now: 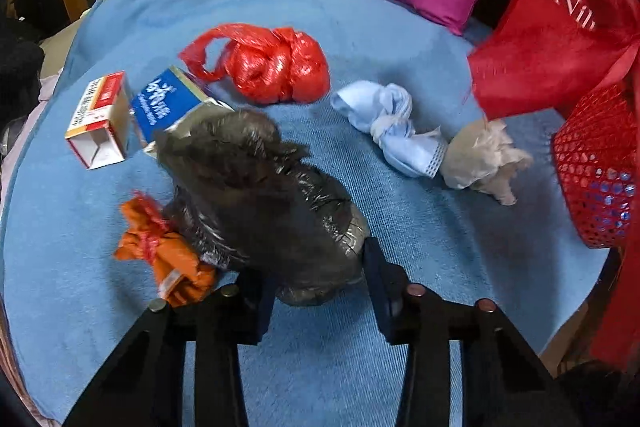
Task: Collect trash
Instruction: 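Grasp the black plastic bag with the left tool while the right tool grasps the red ribbon, then carry the black bag and red ribbon over the red basket and release both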
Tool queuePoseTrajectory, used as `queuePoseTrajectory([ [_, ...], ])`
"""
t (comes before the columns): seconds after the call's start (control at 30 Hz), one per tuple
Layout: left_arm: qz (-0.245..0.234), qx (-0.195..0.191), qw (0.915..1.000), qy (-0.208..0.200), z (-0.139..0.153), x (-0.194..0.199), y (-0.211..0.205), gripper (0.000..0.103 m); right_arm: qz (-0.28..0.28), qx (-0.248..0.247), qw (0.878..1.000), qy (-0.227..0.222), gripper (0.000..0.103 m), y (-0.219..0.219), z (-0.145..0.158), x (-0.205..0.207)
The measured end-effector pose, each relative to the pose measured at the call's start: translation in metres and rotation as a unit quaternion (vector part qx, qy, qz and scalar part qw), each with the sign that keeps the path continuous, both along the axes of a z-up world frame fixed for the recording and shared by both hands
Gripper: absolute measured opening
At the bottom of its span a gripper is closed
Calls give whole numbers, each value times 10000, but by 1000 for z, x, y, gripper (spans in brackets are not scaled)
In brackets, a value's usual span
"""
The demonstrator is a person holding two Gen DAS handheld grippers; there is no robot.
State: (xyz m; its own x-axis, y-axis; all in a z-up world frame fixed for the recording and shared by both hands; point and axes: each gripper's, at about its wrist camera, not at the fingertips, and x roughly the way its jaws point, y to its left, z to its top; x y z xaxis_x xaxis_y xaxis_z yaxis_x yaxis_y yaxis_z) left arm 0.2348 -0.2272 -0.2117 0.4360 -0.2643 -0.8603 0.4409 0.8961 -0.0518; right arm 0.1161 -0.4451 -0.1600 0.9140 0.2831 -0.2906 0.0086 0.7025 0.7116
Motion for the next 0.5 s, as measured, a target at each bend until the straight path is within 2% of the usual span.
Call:
queuePoseTrajectory([
  [0.13, -11, -212, 9998, -43, 1, -6, 5, 30, 83, -266, 9996, -6, 33, 4, 3, -2],
  [0.23, -163, -471, 9987, -132, 12, -18, 13, 28, 100, -373, 9993, -17, 33, 8, 4, -1],
  [0.5, -725, -811, 9900, -903, 68, -69, 33, 28, 56, -583, 9979, -266, 33, 14, 13, -9],
])
